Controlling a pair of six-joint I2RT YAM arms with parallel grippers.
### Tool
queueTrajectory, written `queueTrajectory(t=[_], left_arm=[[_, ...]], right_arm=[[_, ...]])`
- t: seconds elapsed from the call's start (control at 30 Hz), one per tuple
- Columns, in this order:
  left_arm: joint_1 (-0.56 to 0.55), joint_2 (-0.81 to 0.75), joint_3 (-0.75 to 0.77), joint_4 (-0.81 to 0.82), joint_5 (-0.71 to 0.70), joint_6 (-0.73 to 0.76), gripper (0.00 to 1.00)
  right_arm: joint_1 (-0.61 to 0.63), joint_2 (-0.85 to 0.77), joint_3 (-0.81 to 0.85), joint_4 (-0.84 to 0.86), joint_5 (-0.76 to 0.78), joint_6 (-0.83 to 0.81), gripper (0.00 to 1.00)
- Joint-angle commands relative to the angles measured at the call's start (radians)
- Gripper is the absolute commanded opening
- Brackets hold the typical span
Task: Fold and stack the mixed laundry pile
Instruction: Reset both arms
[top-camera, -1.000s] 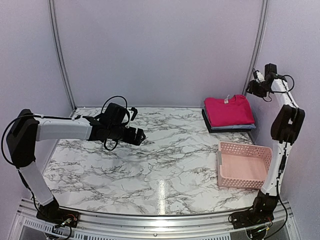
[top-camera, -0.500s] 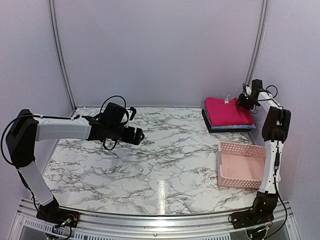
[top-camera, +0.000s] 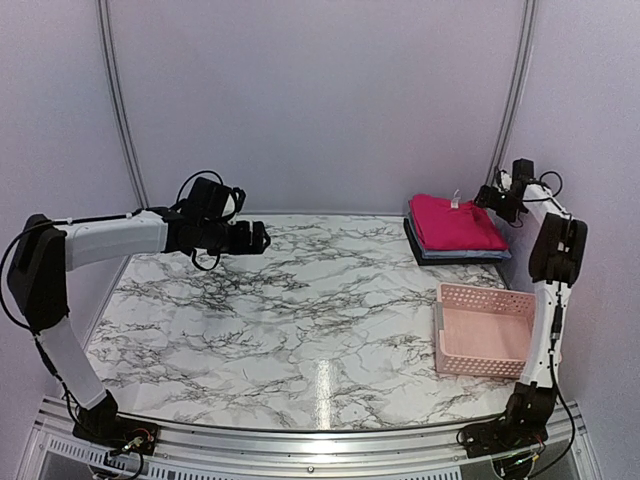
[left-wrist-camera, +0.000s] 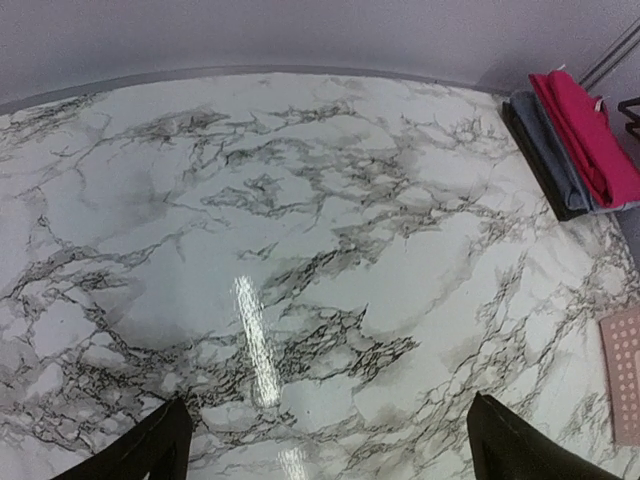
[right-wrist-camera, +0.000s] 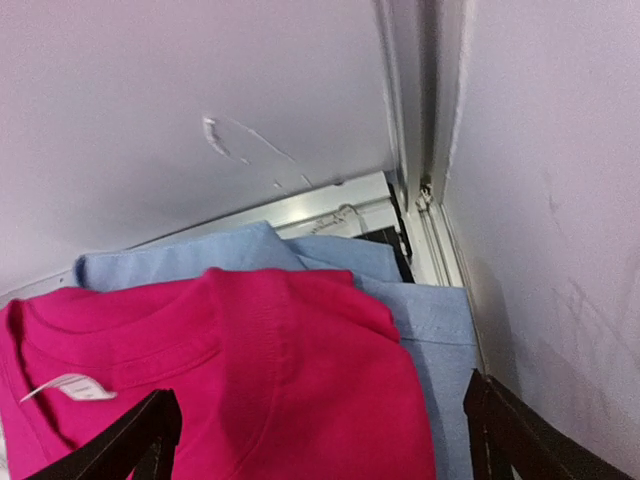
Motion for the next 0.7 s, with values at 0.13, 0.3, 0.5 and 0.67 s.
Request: queueTrajectory(t=[0.13, 0.3, 0.5, 0.67], left_arm=[[0.117, 0.007, 0.169, -0.147, 0.095, -0.026, 0.99], [0.147, -0.040, 0.201, -0.261, -0.008, -0.008, 0.99], [0.152, -0.178, 0.069, -0.290, -0.058, -0.016, 0.99], [0.151, -0.293, -0.090, -0.290, -0.074, -0.071, 0.99]], right_arm=[[0.118, -0.361, -0.124, 0.000, 0.040, -0.034, 0.98], [0.222, -0.543, -0.345, 0.024, 0.020, -0.052, 0.99], [0.353, -0.816, -0.729, 0.142, -0.023, -0.018, 0.99], [0.424, -0.992, -1.034, 0.240, -0.066, 0.010, 0.99]])
